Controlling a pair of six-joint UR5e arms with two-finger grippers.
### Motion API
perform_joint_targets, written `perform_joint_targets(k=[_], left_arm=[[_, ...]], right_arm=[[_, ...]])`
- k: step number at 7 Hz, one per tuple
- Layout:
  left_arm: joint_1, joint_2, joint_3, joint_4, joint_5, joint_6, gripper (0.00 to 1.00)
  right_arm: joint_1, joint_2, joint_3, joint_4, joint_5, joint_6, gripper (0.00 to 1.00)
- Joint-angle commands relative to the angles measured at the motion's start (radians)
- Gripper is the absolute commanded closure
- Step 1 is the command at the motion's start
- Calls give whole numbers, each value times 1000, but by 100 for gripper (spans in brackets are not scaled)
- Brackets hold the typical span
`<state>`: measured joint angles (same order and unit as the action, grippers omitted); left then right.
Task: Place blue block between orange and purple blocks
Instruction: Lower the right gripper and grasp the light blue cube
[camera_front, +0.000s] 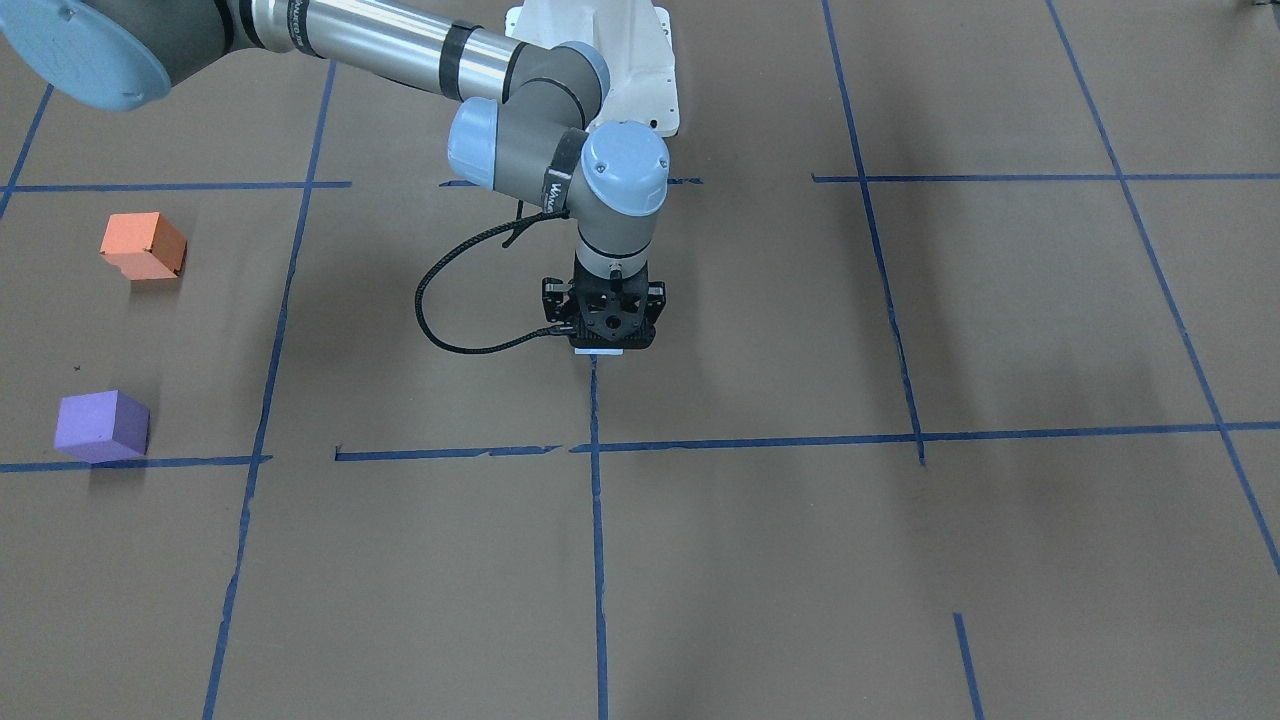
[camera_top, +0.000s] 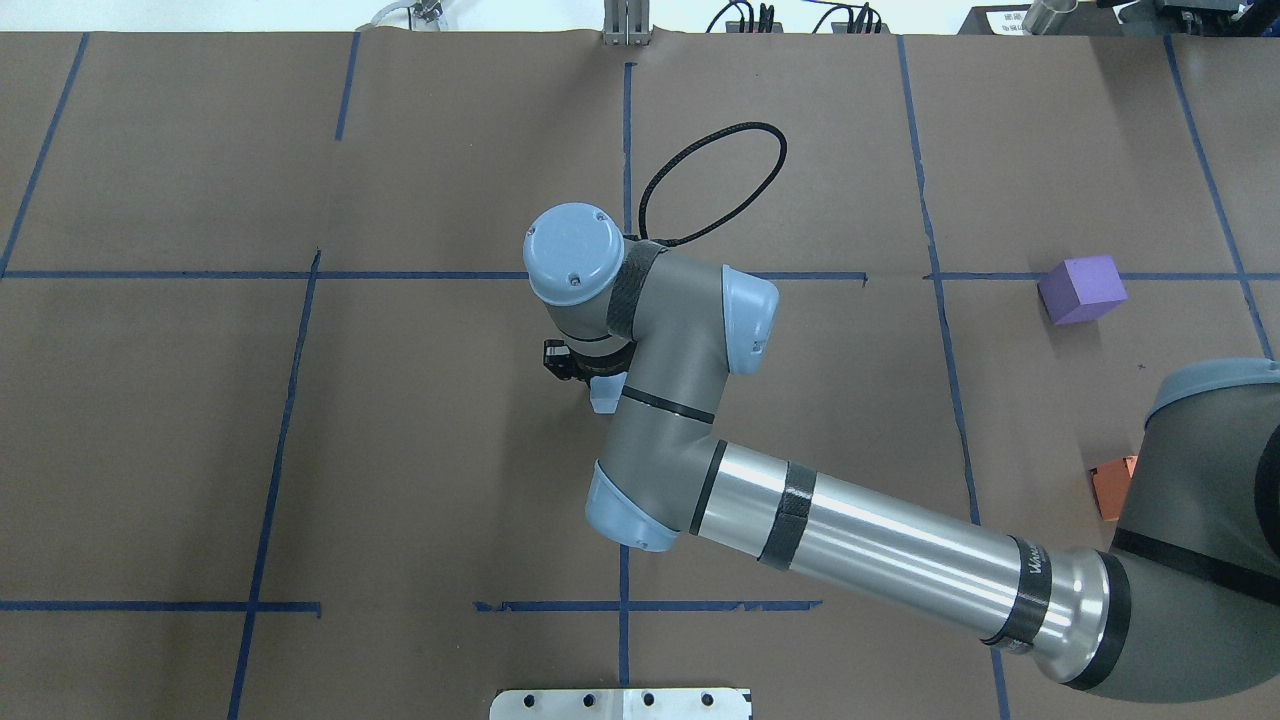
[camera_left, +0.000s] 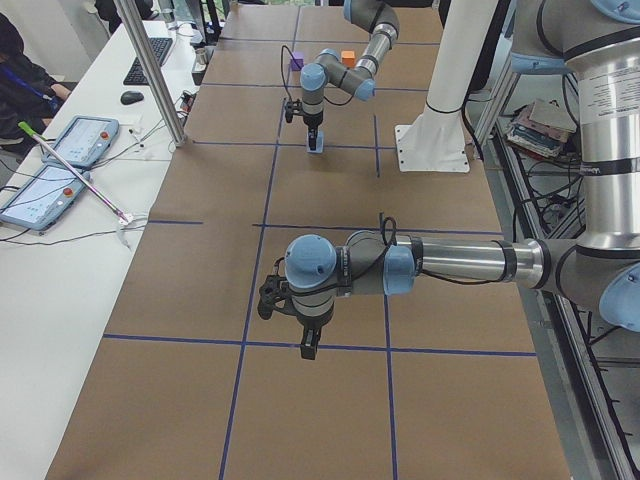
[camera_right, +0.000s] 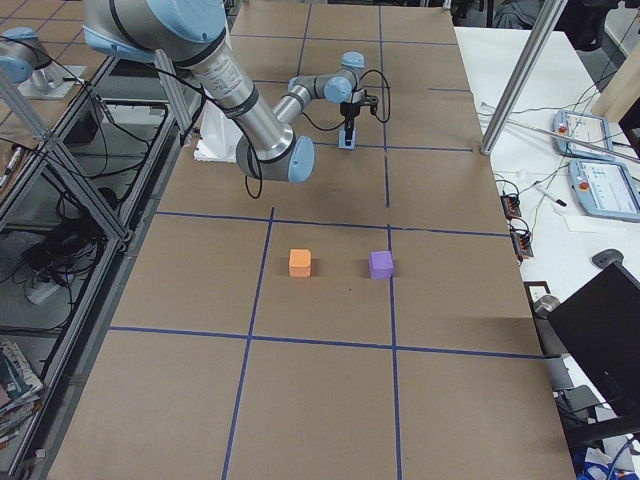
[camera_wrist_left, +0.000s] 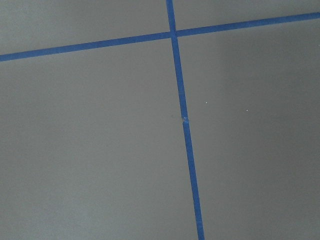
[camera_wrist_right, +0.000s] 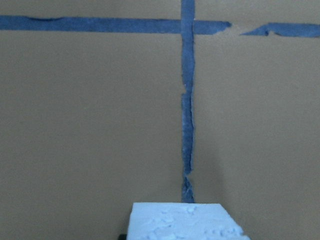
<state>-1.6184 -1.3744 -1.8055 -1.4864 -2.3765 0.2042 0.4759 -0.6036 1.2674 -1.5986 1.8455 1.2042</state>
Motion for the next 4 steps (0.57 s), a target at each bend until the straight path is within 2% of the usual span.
perform_joint_targets(k=[1, 2, 4], left_arm=[[-3, 0, 0, 0, 0, 0, 0], [0, 0, 0, 0, 0, 0, 0], [0, 0, 1, 0, 0, 1, 0]], right_arm=[[24, 2, 18, -1, 21, -3, 76], [73, -16, 45, -4, 71, -20, 76], [179, -198, 212, -7, 132, -153, 76]])
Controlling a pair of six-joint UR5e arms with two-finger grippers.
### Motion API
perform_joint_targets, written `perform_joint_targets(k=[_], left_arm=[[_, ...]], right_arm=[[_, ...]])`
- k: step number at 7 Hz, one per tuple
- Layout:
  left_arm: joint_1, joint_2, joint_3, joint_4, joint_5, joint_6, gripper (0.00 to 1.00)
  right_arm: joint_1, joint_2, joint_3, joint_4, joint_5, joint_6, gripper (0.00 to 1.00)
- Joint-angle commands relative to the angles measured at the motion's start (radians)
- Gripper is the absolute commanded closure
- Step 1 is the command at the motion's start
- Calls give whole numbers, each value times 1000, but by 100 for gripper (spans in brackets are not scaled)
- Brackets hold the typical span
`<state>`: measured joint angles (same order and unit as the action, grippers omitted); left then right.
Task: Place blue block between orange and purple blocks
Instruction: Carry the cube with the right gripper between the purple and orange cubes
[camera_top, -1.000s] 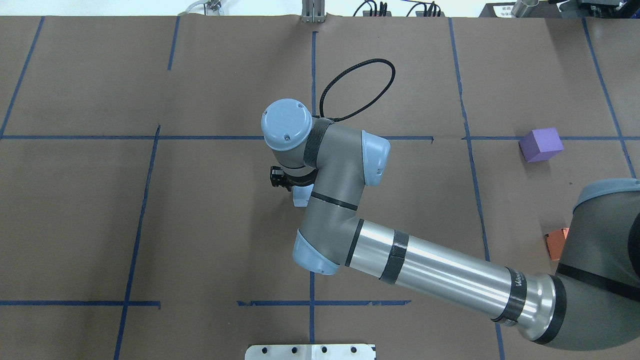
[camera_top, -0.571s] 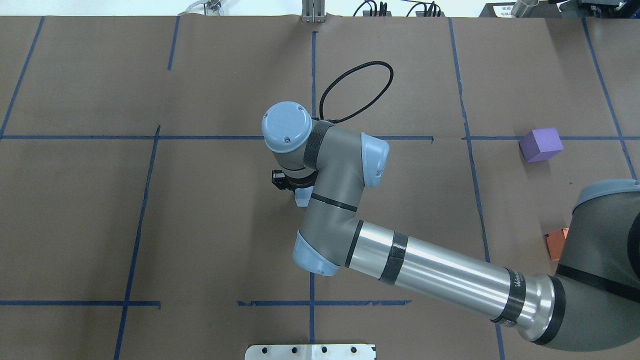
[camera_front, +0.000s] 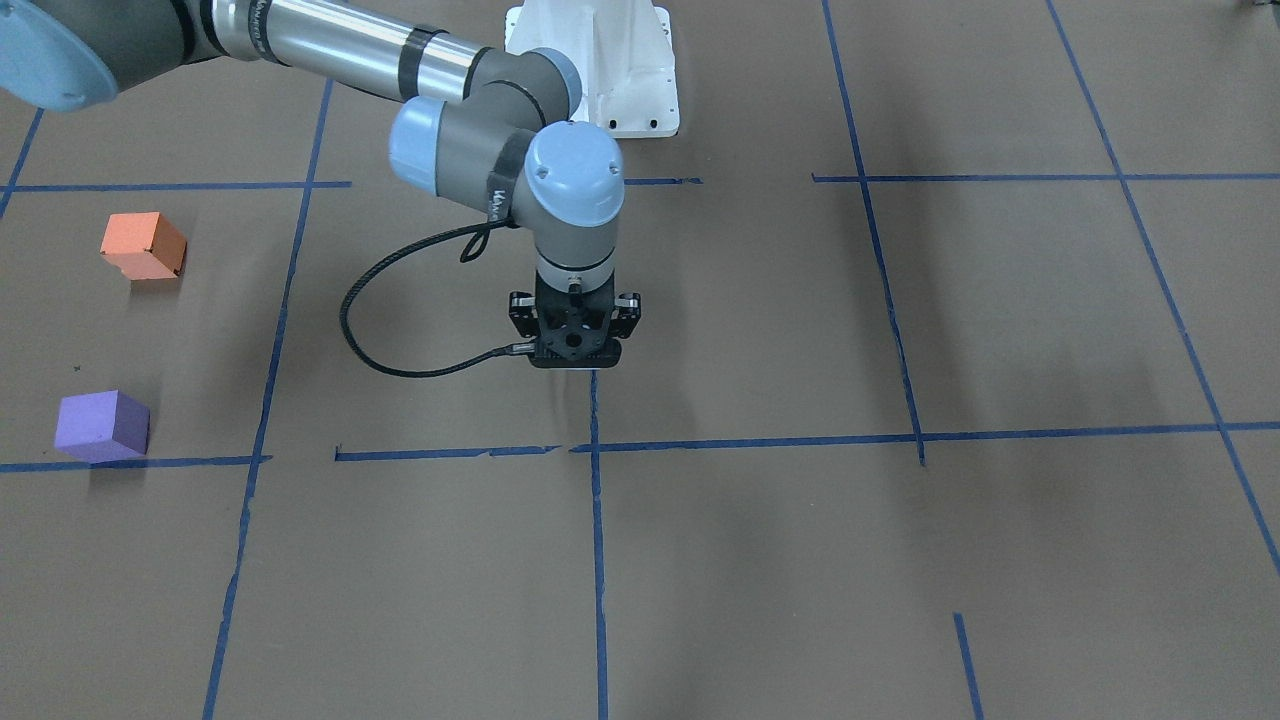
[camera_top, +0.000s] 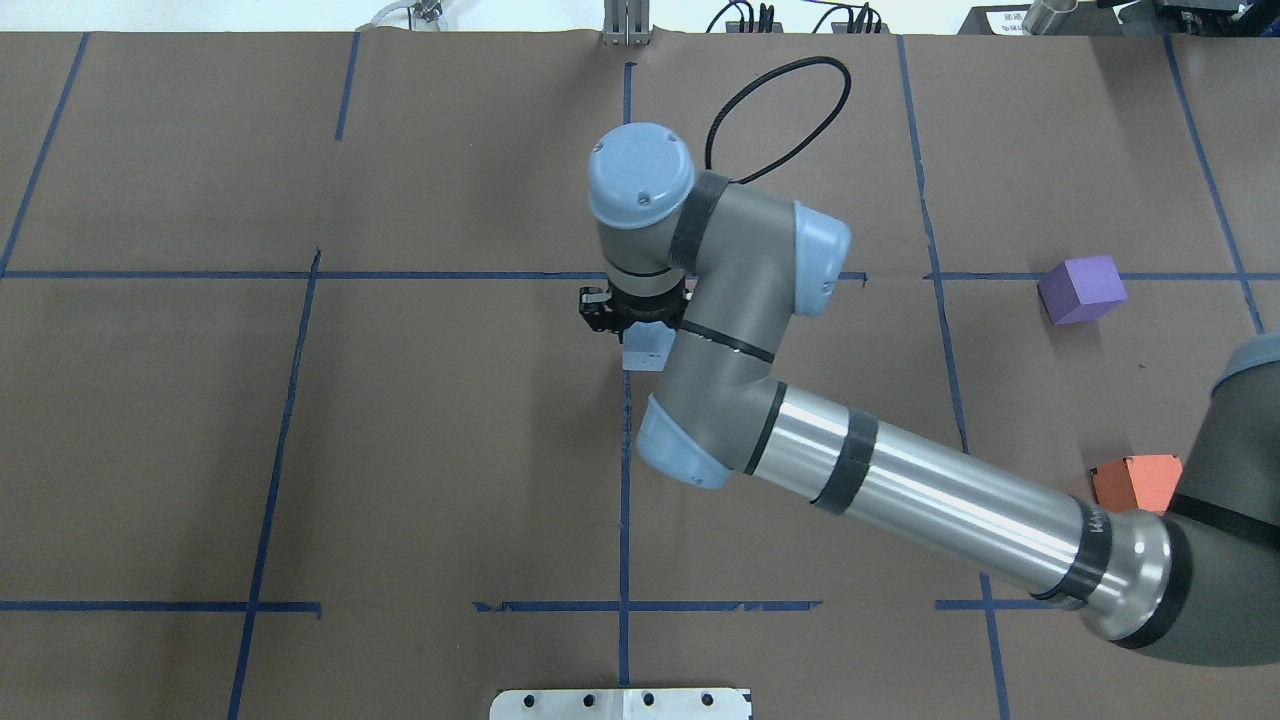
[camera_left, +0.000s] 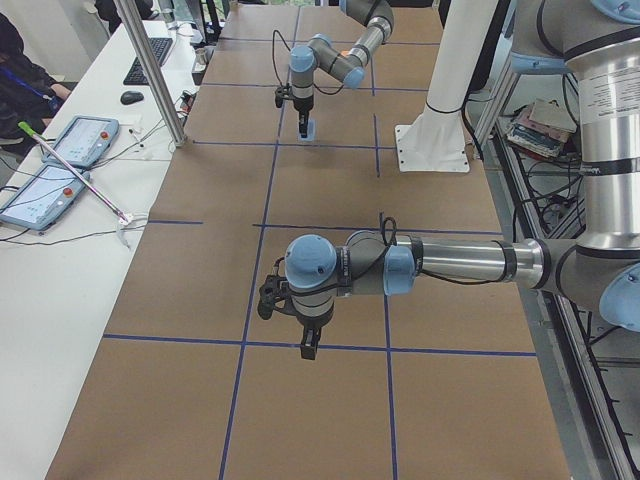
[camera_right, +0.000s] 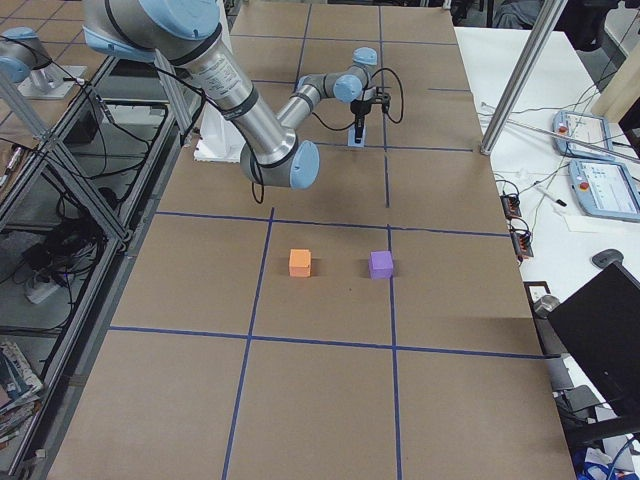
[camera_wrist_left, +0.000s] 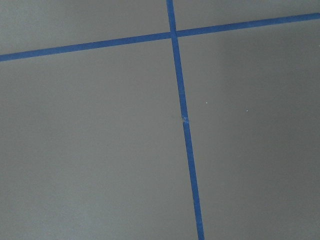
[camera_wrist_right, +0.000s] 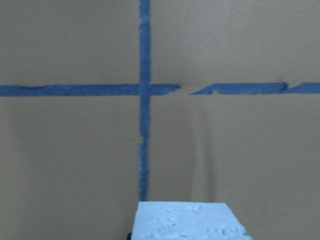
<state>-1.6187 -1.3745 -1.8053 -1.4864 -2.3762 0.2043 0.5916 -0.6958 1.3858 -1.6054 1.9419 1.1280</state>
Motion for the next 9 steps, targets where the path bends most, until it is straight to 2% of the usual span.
perform_joint_targets(k=[1, 3, 4, 6, 7, 8, 9], left_arm=[[0, 0, 0, 0, 0, 1, 0], [0, 0, 0, 0, 0, 1, 0], [0, 0, 0, 0, -1, 1, 0], [0, 0, 0, 0, -1, 0, 0], [0, 0, -2, 0, -1, 0, 0], [0, 0, 0, 0, -1, 0, 0], [0, 0, -2, 0, -1, 0, 0]], right_arm=[[127, -208, 161, -1, 85, -182, 76], [244, -476, 319, 12, 104, -438, 76], [304, -575, 349, 22, 148, -509, 76], [349, -812, 369, 286, 176, -502, 76], [365, -882, 369, 356, 204, -493, 76], [373, -913, 368, 369, 204, -491, 73], [373, -924, 363, 369, 206, -484, 50]])
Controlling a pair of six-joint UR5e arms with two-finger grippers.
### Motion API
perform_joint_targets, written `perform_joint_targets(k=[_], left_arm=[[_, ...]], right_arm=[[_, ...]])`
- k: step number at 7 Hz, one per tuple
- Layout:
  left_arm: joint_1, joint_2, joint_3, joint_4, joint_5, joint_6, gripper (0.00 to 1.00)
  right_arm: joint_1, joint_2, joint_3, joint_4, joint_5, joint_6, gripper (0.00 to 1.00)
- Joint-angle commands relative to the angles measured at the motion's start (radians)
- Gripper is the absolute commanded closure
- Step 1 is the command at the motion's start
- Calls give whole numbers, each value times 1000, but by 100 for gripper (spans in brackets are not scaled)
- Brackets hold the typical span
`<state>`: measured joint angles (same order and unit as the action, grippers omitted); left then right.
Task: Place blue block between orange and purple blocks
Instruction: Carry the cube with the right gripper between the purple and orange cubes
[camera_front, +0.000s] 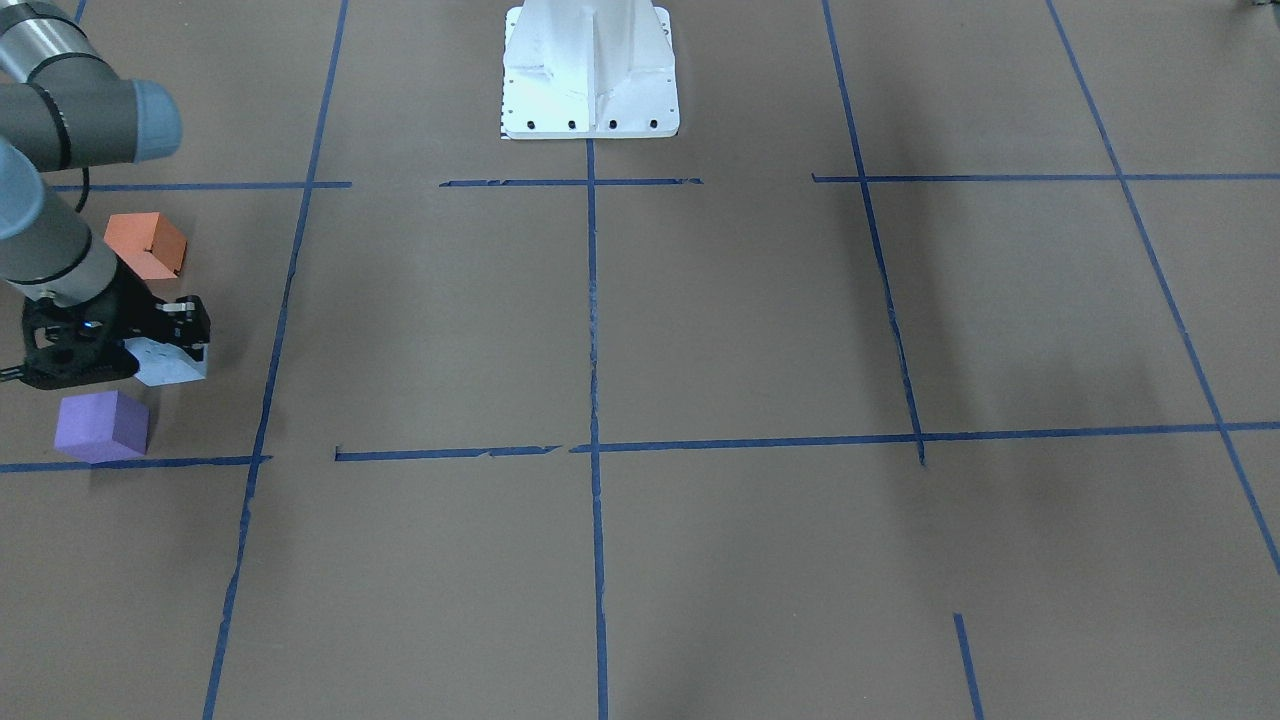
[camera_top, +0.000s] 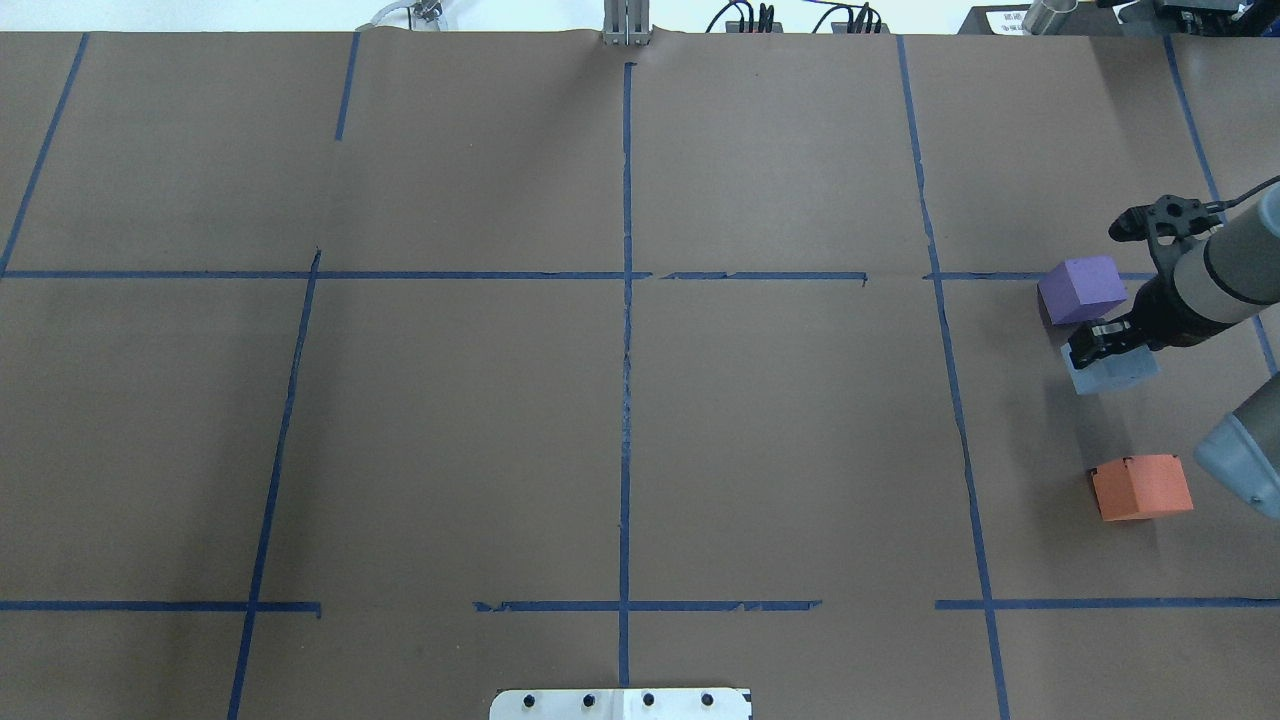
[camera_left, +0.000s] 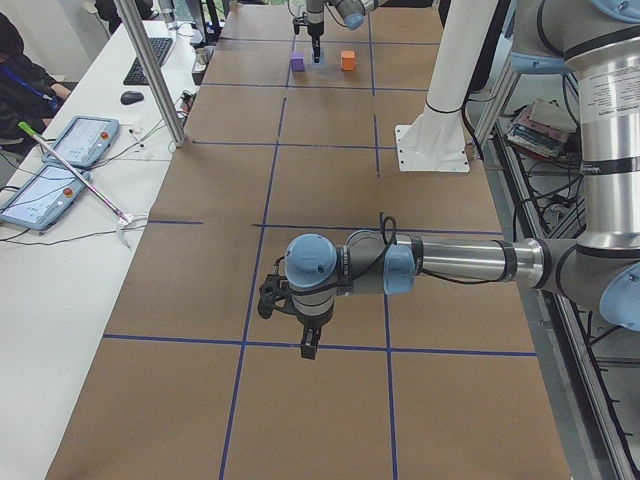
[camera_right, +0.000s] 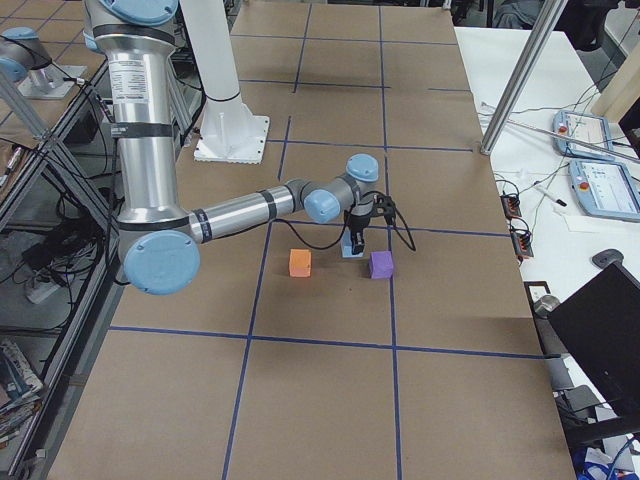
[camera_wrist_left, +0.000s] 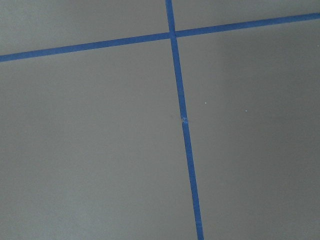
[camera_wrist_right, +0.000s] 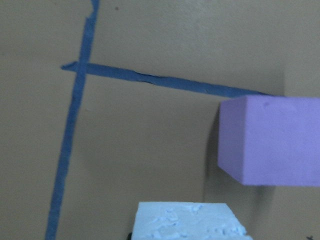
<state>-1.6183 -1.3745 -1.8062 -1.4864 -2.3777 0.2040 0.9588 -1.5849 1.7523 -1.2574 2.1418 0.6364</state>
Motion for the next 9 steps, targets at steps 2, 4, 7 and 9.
perform_joint_targets(k=[2, 4, 7, 9], left_arm=[[0, -2, -1, 0, 0, 0, 0], [0, -2, -1, -2, 0, 0, 0], [0, -2, 1, -2, 0, 0, 0], [0, -3, 1, -2, 2, 3, 0]], right_arm=[[1, -35, 1, 23, 6, 83, 17], [3, -35, 10, 24, 10, 69, 0], [148, -40, 64, -23, 125, -52, 0], [361, -110, 96, -202, 151, -446, 0]])
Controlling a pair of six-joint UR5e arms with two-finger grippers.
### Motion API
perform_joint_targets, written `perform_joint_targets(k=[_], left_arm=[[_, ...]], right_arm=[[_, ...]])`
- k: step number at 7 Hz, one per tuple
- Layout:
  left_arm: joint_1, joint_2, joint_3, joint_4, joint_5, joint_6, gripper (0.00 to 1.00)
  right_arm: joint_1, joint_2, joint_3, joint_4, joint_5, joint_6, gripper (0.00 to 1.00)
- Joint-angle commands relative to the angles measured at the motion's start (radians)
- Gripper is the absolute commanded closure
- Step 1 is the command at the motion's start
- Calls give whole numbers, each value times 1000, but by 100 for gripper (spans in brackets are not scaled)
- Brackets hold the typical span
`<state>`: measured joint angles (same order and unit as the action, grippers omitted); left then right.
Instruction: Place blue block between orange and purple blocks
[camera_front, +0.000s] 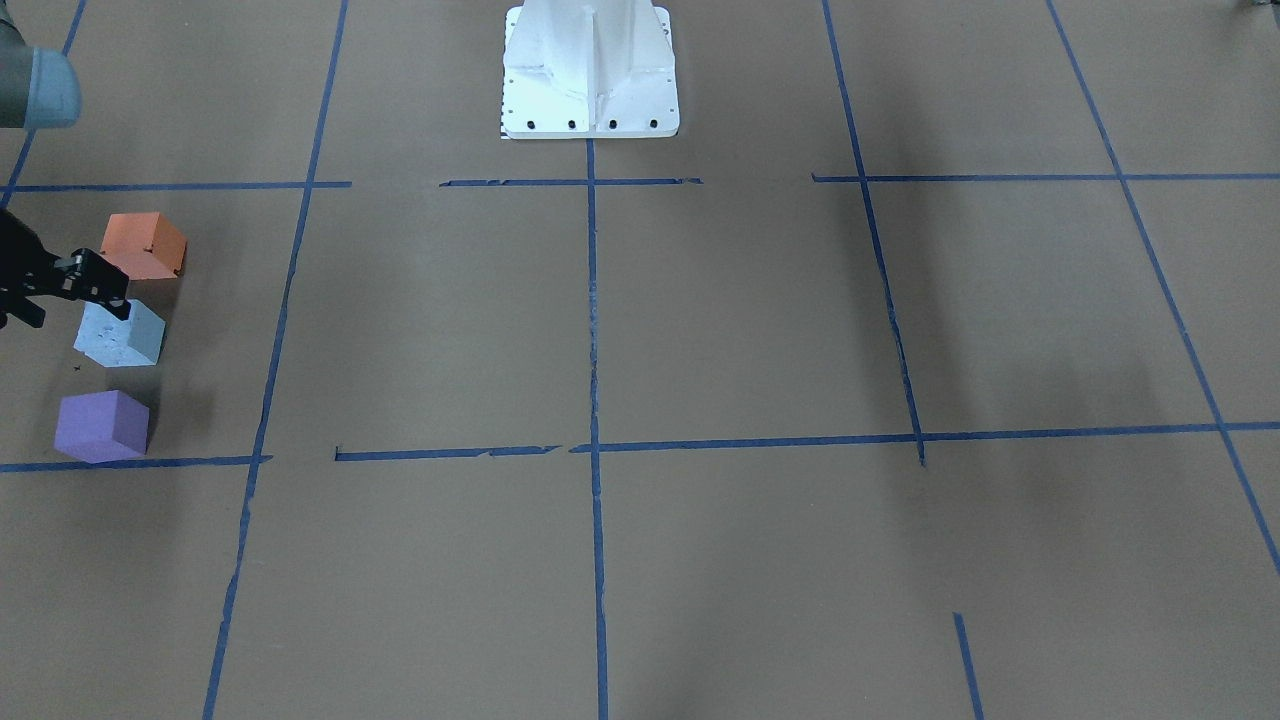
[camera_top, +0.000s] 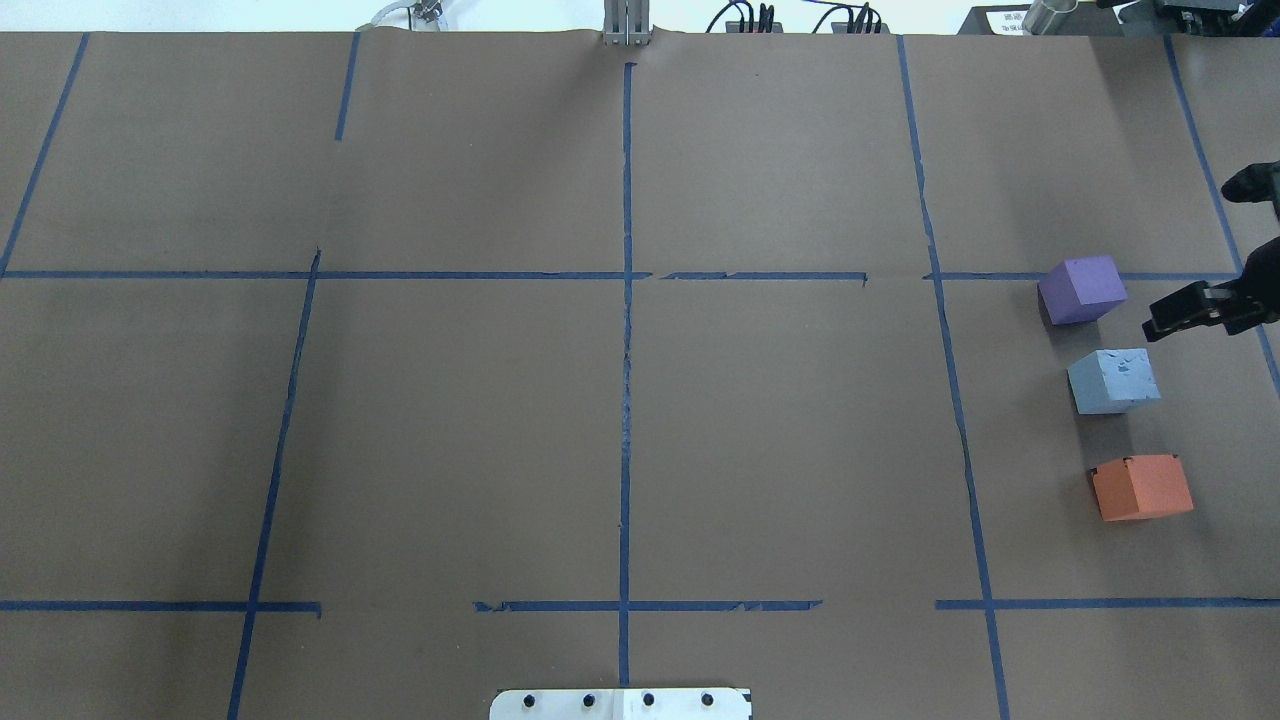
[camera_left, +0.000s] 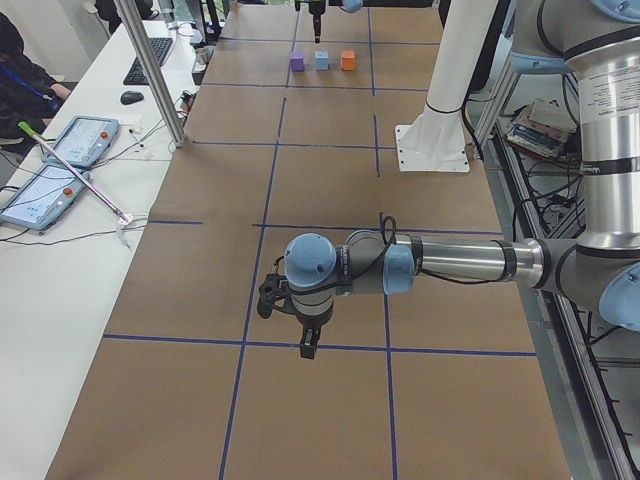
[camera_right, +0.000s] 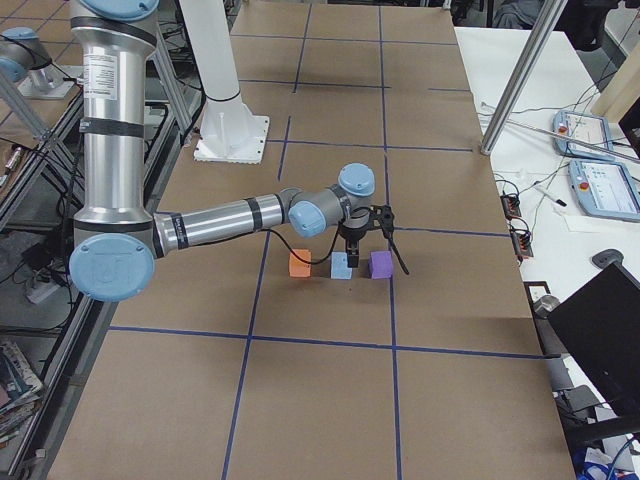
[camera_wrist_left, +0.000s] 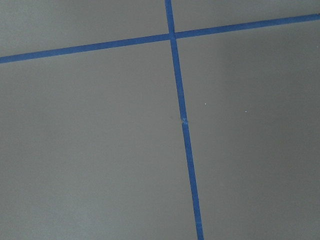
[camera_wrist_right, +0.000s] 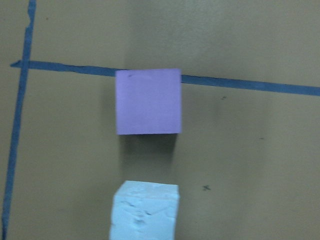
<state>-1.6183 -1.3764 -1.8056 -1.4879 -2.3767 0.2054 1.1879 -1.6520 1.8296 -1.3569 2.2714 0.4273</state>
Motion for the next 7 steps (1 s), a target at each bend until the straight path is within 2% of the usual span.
perform_joint_targets(k=[1, 2, 3, 4, 7], left_arm=[[0, -1, -1, 0, 2, 6, 0], [0, 0, 0, -6, 2, 9, 0], [0, 0, 8, -32, 2, 6, 0], [0, 2, 21, -35, 2, 6, 0], [2, 2, 39, -31, 13, 6, 0]], right_arm=[[241, -45, 28, -220, 43, -413, 0], [330, -43, 55, -357, 42, -555, 0], [347, -57, 60, -416, 33, -611, 0], [348, -101, 57, -412, 36, -601, 0], [346, -103, 54, -412, 36, -602, 0]])
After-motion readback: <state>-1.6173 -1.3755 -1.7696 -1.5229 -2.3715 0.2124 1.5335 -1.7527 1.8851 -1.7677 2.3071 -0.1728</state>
